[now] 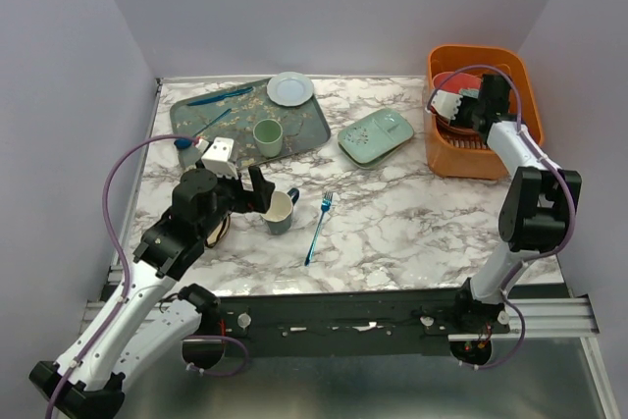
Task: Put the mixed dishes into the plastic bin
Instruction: Place the plate in the plastic bin.
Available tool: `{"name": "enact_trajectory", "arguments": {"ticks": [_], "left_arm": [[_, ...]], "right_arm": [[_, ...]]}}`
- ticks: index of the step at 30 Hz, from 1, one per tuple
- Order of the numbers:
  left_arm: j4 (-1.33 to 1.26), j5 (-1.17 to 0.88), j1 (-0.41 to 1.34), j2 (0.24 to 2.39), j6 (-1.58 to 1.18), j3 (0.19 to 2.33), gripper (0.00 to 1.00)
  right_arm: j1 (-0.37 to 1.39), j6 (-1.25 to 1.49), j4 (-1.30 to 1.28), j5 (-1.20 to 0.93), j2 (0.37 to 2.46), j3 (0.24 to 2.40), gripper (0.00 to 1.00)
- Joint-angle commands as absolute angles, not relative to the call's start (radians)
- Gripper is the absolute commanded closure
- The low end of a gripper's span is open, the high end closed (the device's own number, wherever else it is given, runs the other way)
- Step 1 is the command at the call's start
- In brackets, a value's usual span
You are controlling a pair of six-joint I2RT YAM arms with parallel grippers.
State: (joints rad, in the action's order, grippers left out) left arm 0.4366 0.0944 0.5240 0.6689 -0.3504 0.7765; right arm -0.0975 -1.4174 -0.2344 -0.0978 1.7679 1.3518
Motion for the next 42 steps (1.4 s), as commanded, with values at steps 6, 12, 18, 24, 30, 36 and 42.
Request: {"name": "enact_trajectory", "arguments": {"ticks": [6,12,18,24,30,36,42], "left_arm": [[0.431,0.083,0.505,0.676,-0.337,0.767,0.01],[0.431,0.084,0.503,0.675,-0.337,0.765,0.01],[0.431,0.083,0.500,0.678,-0.336,0.767,0.01],[0.431,0.080,0.497,0.678,-0.337,0.765,0.01],[0.431,0.078,0.497,0.676,-0.337,0.765,0.01],[0.431,0.075,0.495,0.676,-0.339,0.765,0.01],[0.430,0.072,0.494,0.678,-0.339,0.765,0.01]], "right_arm": [[-0.109,-1.427,-0.140,-0.072,1.813,1.453,0.96],[-0.109,-1.420,-0.150,-0.061,1.844,1.465,0.92],[-0.109,-1.416,-0.163,-0.057,1.859,1.465,0.86],[-0.112,-1.381,-0.189,-0.057,1.875,1.476,0.75],[-0.118,-1.362,-0.218,-0.071,1.882,1.474,0.69],[-0.121,-1.355,-0.250,-0.077,1.899,1.473,0.61],[-0.121,-1.335,-0.264,-0.072,1.919,1.483,0.53]]}}
